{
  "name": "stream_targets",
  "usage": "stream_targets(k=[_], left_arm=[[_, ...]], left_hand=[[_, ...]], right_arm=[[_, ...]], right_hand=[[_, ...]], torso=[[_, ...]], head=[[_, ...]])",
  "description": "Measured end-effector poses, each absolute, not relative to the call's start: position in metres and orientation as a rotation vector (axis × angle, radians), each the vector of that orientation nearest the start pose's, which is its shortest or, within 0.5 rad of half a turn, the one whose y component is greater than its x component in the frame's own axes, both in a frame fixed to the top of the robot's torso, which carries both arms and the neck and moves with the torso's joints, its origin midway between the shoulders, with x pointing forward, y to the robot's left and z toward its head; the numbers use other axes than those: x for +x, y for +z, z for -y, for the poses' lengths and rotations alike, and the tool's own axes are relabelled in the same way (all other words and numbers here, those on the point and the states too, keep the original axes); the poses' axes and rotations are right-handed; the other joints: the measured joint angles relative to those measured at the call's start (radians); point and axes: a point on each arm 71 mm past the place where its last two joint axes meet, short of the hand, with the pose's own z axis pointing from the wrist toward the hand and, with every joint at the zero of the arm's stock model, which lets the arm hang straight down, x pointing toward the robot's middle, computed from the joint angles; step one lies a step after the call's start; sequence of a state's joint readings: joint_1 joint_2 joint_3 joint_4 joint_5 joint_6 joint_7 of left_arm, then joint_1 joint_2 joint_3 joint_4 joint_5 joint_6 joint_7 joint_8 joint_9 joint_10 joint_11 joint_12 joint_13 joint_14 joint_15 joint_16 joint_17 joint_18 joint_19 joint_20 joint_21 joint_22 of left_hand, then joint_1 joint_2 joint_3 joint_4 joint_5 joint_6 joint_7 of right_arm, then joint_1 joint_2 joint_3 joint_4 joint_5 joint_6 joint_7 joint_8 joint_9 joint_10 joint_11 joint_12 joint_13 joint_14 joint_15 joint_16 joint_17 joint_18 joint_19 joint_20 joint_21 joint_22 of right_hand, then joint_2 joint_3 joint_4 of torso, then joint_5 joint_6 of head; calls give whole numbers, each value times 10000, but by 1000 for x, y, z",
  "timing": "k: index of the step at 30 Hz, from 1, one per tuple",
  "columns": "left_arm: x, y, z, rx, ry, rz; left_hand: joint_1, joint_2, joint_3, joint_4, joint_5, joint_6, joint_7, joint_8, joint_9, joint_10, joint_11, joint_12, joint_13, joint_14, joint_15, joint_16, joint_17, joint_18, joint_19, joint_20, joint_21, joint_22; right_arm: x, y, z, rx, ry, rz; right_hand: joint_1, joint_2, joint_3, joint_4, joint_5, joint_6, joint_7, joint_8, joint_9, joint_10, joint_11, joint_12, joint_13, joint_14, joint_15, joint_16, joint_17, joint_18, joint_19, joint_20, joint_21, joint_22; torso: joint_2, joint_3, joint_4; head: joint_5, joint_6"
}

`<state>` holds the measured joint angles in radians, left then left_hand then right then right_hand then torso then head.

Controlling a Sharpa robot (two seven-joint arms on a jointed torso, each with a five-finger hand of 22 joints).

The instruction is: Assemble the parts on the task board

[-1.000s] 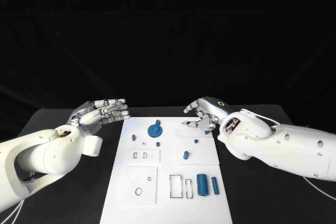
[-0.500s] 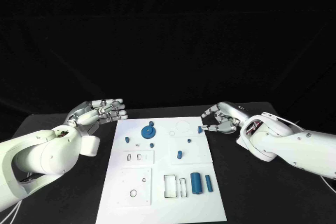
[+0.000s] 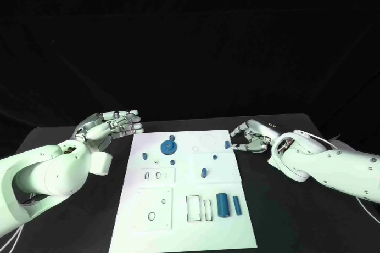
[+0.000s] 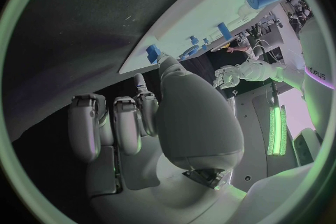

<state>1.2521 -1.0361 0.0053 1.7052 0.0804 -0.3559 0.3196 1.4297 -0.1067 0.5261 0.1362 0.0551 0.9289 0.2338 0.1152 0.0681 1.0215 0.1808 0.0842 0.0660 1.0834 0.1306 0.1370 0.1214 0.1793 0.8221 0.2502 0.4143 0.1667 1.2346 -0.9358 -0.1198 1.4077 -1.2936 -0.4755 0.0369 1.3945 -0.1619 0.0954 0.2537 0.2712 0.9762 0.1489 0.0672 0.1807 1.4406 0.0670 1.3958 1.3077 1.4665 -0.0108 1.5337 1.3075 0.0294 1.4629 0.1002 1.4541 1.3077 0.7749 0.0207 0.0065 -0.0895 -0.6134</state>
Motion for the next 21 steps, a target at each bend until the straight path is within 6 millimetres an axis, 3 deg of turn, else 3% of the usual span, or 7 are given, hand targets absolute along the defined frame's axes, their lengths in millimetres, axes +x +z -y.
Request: stream_targets(k=[14,21], left_arm=[[467,-130,-253,-12134,-15248,-13545],[467,-130,-253,-12134,-15231,-13537]], left_hand=[[0,0,0,0,0,0,0,0,0,0,0,0,0,0,0,0,-2,0,0,0,0,-1],[0,0,0,0,0,0,0,0,0,0,0,0,0,0,0,0,-2,-1,0,0,0,-2]], right_arm=[[506,-198,270,-6,5996,-15868],[506,-200,268,-107,6000,-15973]], right_hand=[[351,248,111,-165,114,392,-29,128,48,5,-3,50,-1,0,0,42,-1,-1,0,0,0,-1],[350,247,111,-165,114,509,-74,137,60,39,-37,98,-2,0,0,42,-1,0,0,0,68,-2]], torso=[[16,7,36],[15,0,32]], head=[[116,-136],[133,-163]])
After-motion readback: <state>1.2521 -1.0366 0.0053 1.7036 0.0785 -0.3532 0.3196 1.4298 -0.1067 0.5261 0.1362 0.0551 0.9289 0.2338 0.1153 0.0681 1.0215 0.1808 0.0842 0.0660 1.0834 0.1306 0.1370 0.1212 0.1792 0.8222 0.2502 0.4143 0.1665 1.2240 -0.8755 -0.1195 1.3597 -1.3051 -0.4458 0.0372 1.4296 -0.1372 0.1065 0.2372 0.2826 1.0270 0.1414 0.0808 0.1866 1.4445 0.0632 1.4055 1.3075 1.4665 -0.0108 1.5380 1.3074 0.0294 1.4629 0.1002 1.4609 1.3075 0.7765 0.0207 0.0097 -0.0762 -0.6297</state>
